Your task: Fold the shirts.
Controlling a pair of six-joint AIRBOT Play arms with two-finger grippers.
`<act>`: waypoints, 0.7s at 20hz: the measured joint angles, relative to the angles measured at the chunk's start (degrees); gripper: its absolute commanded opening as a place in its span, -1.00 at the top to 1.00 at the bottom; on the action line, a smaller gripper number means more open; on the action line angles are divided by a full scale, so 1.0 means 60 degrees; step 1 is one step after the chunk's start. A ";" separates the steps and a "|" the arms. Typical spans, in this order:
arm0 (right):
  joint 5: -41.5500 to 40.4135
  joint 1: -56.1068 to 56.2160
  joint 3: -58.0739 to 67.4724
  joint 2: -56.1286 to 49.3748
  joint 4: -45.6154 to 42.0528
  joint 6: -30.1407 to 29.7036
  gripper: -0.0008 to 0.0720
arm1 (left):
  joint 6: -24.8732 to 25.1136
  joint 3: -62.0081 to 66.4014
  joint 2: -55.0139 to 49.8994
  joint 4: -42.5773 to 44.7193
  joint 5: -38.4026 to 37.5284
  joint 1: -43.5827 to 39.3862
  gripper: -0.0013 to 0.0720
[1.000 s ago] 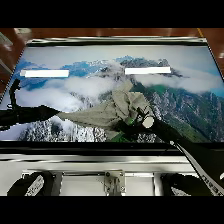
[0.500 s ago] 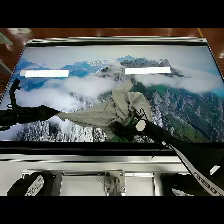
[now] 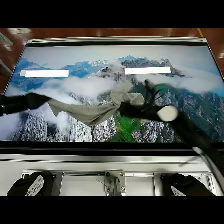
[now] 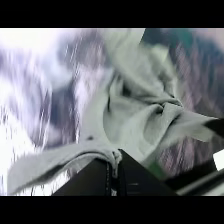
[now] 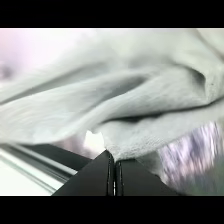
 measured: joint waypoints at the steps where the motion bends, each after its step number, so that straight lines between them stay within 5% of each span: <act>1: 0.0361 -0.0466 0.0594 0.0769 -0.0175 -0.0277 0.83 | -0.0168 0.0597 0.0106 -0.0295 0.0233 0.0000 0.84; 8: 0.1741 -0.3402 0.5646 0.3803 -0.0812 0.0393 0.83 | -0.0142 0.5125 0.1213 -0.1876 0.3439 0.0000 0.84; 14: 0.3599 -0.4135 0.7981 0.4186 -0.1614 0.1424 0.83 | 0.0113 0.6375 0.2102 -0.1173 0.4120 0.0000 0.84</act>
